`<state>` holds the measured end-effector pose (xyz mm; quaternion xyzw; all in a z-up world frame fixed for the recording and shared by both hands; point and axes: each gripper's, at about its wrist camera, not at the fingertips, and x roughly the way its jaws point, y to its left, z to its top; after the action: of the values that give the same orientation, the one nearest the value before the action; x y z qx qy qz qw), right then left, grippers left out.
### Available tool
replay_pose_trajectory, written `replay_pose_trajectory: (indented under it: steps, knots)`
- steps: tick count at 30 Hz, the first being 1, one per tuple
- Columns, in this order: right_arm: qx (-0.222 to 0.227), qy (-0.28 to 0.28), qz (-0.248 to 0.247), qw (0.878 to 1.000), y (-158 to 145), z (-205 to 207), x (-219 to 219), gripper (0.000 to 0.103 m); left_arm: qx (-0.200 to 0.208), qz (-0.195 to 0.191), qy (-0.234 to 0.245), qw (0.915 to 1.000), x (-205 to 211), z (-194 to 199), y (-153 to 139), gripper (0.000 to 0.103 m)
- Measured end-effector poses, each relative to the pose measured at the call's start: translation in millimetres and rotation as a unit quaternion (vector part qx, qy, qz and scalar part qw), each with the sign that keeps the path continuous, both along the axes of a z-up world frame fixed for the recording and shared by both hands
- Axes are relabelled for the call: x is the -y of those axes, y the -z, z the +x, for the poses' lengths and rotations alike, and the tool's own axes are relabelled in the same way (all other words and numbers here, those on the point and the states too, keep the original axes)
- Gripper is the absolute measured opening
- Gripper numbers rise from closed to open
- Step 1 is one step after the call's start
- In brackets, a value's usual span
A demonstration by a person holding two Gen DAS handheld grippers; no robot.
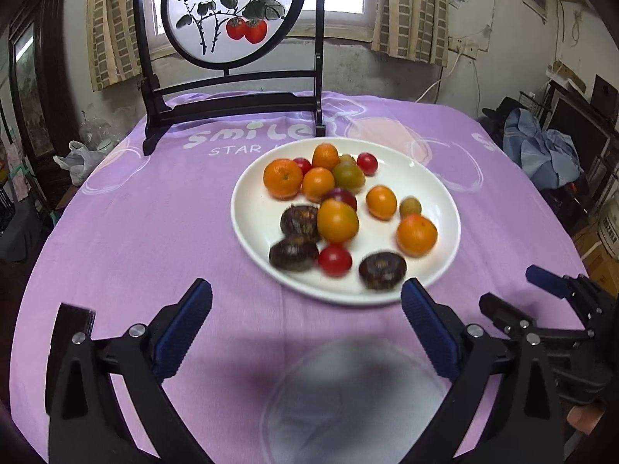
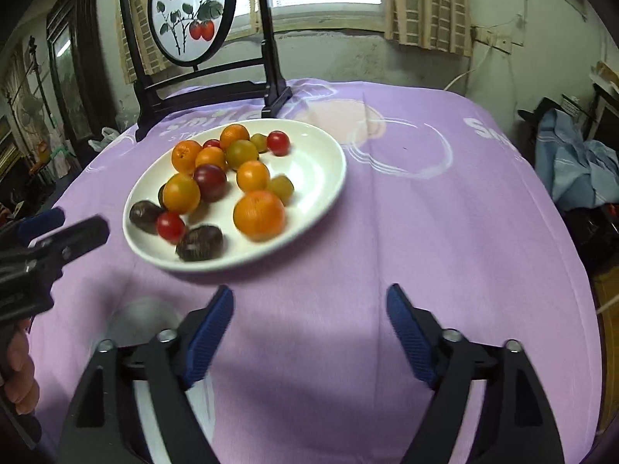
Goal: Organize fruits
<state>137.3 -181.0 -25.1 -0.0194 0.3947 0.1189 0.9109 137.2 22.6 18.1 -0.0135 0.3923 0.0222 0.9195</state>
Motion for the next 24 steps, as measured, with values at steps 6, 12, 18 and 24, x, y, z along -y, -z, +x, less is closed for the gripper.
replay_pose_trajectory:
  steps: [6, 12, 18, 24]
  knots:
    - [0.011, 0.0, -0.017, 1.0, 11.2, -31.3, 1.9, 0.092, -0.016, -0.006, 0.012, 0.9998, 2.7, -37.4, 21.1, 0.098]
    - [0.014, -0.002, -0.026, 1.0, 17.1, -49.1, 4.0, 0.096, -0.029, -0.009, -0.006, 0.9995, -3.5, -49.4, 35.3, 0.098]
    - [0.003, -0.007, -0.021, 1.0, 26.8, -49.1, 3.7, 0.096, -0.03, -0.011, -0.015, 0.9994, -7.5, -47.9, 40.5, 0.098]
    - [0.003, -0.012, -0.019, 1.0, 29.1, -50.3, 4.3, 0.096, -0.047, -0.021, -0.022, 0.9985, -13.5, -41.8, 54.0, 0.098]
